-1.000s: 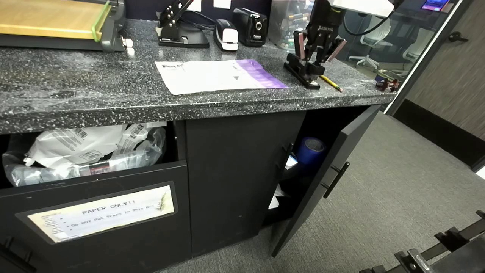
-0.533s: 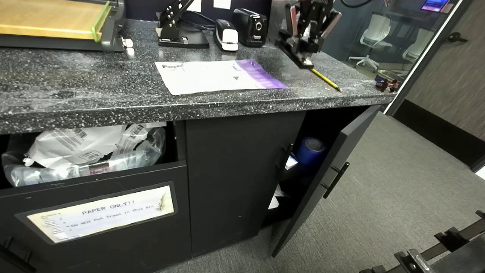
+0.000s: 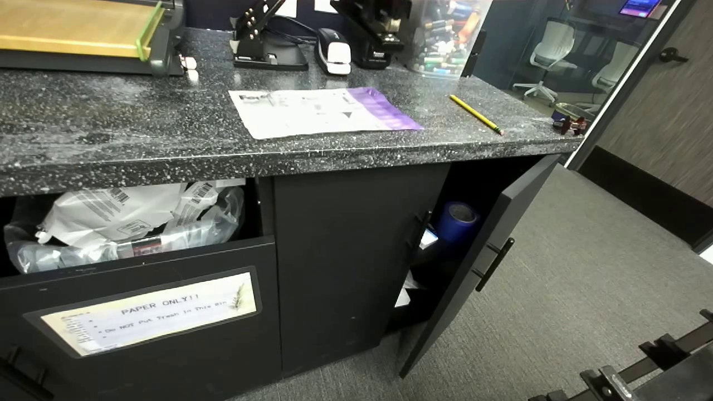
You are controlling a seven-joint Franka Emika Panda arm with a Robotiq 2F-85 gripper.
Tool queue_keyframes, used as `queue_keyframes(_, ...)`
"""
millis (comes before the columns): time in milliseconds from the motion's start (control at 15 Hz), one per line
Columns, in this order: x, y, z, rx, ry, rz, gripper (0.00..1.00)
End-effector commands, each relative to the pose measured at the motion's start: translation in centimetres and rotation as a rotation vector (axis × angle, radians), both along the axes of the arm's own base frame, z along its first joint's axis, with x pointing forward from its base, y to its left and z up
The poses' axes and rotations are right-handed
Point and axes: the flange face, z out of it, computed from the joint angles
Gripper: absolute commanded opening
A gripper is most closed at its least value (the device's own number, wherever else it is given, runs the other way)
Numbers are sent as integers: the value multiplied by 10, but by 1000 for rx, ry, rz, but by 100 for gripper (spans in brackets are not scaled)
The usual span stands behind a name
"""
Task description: Move the stapler to the left and put it on the paper
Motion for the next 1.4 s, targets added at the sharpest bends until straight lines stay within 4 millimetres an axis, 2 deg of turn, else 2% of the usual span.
queue_keyframes(0, -9, 25, -21, 0, 43, 28, 8)
queue_keyframes(200, -10, 38, -48, -13, 70, 41, 8)
queue_keyframes(533, -5, 38, -77, -24, 86, 37, 8)
queue_keyframes(1067, 8, 23, -98, -37, 87, 18, 8)
queue_keyframes(1133, 8, 22, -97, -42, 91, 15, 54)
queue_keyframes(1333, 8, 19, -88, -38, 89, 6, 74)
